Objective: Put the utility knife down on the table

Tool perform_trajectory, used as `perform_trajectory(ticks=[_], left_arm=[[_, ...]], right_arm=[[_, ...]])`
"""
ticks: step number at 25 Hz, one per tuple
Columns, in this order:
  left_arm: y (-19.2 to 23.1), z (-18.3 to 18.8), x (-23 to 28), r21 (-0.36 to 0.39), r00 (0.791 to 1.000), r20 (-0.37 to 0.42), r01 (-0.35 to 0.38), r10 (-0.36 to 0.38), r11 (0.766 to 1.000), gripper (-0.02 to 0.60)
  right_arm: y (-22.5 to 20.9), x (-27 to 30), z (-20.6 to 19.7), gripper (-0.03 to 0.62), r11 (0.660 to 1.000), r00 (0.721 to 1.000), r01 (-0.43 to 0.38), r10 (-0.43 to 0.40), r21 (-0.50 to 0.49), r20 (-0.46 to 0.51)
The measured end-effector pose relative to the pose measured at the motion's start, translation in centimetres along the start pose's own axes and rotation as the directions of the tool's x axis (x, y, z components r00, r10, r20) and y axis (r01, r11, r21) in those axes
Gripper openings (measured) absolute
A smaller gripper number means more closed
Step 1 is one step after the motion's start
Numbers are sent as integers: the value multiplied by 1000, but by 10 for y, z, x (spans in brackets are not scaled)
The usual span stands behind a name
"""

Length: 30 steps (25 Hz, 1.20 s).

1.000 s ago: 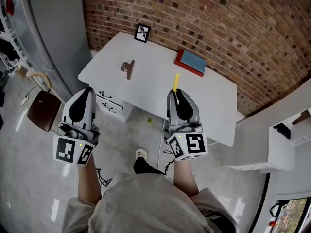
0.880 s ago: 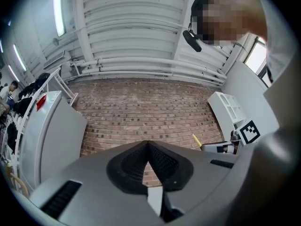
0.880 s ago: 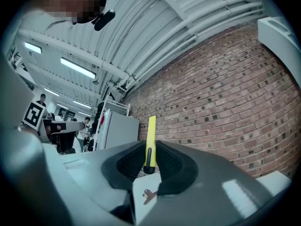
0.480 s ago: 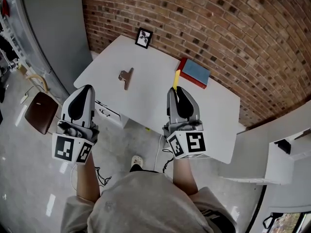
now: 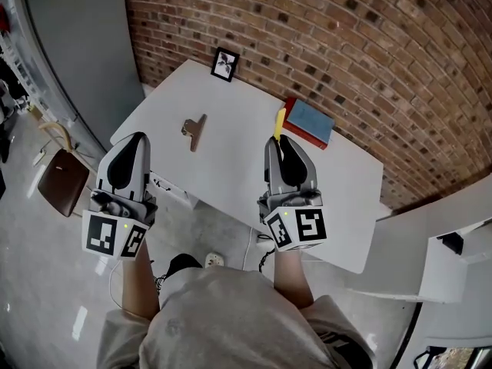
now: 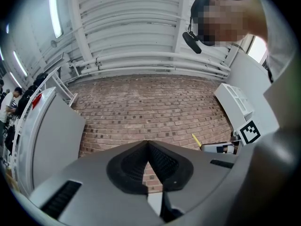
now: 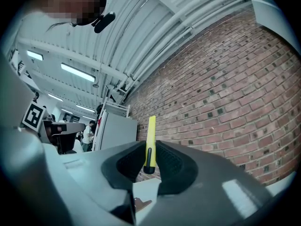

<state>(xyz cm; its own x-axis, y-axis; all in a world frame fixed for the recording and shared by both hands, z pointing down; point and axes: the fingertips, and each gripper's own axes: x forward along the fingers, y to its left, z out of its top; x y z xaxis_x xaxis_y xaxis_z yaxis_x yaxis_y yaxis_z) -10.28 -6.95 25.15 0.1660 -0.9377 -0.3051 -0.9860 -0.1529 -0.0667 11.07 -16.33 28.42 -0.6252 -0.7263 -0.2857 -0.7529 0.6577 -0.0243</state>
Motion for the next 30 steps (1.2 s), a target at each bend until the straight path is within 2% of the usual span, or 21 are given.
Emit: perform_trajectory(ticks=[13, 30], left_arm=[[27, -20, 37, 0, 1000, -20, -15, 15, 1000, 5], [111, -52, 136, -29, 998, -18, 66, -66, 997, 5]], right_arm=[[-13, 47, -23, 74, 999, 1000, -17, 18, 29, -18], [-26, 161, -52, 74, 999, 999, 43, -43, 5, -32]])
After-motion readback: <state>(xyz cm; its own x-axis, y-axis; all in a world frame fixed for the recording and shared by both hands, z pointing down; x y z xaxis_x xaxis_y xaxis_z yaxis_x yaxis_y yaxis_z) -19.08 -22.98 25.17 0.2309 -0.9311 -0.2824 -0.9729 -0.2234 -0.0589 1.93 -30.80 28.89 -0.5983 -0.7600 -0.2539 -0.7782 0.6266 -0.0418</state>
